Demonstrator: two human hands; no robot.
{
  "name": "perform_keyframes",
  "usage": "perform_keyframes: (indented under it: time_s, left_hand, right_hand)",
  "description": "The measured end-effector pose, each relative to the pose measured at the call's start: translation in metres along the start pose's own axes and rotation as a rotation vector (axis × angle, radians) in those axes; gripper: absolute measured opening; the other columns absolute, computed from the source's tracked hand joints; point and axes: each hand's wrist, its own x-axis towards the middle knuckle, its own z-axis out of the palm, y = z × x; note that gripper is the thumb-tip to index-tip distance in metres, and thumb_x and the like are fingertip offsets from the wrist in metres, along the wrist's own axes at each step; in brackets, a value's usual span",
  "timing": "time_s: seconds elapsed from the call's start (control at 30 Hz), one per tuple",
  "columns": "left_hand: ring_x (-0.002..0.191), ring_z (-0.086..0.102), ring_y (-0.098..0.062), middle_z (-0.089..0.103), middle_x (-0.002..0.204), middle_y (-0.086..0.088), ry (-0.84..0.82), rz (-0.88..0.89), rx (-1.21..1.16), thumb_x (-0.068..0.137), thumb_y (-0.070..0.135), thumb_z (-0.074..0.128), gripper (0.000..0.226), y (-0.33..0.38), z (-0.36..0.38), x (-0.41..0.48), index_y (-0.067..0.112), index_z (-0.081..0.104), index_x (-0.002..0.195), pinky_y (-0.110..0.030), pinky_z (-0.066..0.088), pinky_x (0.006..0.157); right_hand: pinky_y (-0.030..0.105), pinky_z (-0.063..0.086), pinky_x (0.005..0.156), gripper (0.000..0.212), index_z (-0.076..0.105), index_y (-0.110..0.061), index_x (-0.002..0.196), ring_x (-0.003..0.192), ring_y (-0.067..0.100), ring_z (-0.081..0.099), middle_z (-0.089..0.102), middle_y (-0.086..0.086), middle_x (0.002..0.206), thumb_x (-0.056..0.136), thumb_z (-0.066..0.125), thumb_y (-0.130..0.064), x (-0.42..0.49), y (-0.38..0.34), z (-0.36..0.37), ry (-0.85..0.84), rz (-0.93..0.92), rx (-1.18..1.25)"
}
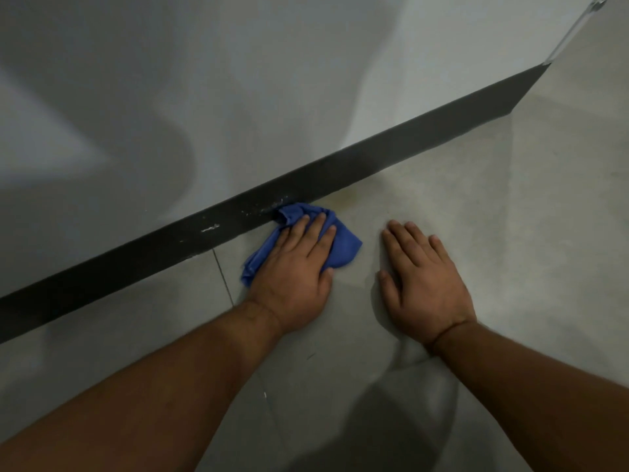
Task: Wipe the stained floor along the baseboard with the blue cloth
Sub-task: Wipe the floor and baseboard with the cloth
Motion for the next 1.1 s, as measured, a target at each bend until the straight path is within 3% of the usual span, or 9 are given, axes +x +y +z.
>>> perform_keyframes:
  time_s: [0.2,0.47,0.77,1.1]
  left_hand:
    - [0.156,0.006,-0.020,0.011,0.169,-0.002,-0.047,0.127,0.051,0.100,0.040,0.036,0.067,-0.013,-0.001,-0.010,0.020,0.015,0.160,-0.040,0.006,0.126]
    - [0.155,0.007,-0.026,0.008,0.169,-0.005,-0.034,0.059,0.036,0.099,0.035,0.040,0.069,0.015,-0.006,0.058,0.016,0.014,0.160,-0.044,0.009,0.126]
    - [0.155,0.006,-0.019,0.009,0.169,-0.001,0.002,0.056,0.039,0.099,0.038,0.034,0.067,0.002,0.001,0.014,0.020,0.014,0.160,-0.038,0.006,0.126]
    - [0.155,0.008,-0.028,0.012,0.168,-0.009,-0.005,0.071,0.051,0.096,0.028,0.041,0.068,0.036,-0.004,0.077,0.012,0.019,0.159,-0.042,0.008,0.126]
  right_hand:
    - [0.049,0.018,0.125,0.071,0.026,-0.016,0.159,0.155,0.023,0.017,0.024,0.005,0.167,0.098,0.033,-0.050,0.000,0.001,0.001,0.042,-0.015,0.022]
    - [0.049,0.018,0.125,0.070,0.025,-0.017,0.160,0.155,0.023,0.016,0.023,0.004,0.167,0.099,0.037,-0.049,0.000,0.001,0.001,0.039,-0.009,0.007]
    - [0.047,0.015,0.126,0.070,0.018,-0.022,0.161,0.155,0.020,0.012,0.018,0.001,0.168,0.100,0.027,-0.055,0.001,0.001,0.004,0.023,0.014,-0.002]
    - [0.050,0.018,0.125,0.067,0.029,-0.016,0.158,0.154,0.022,0.018,0.027,0.005,0.165,0.099,0.036,-0.048,0.000,0.000,0.002,0.045,-0.008,0.002]
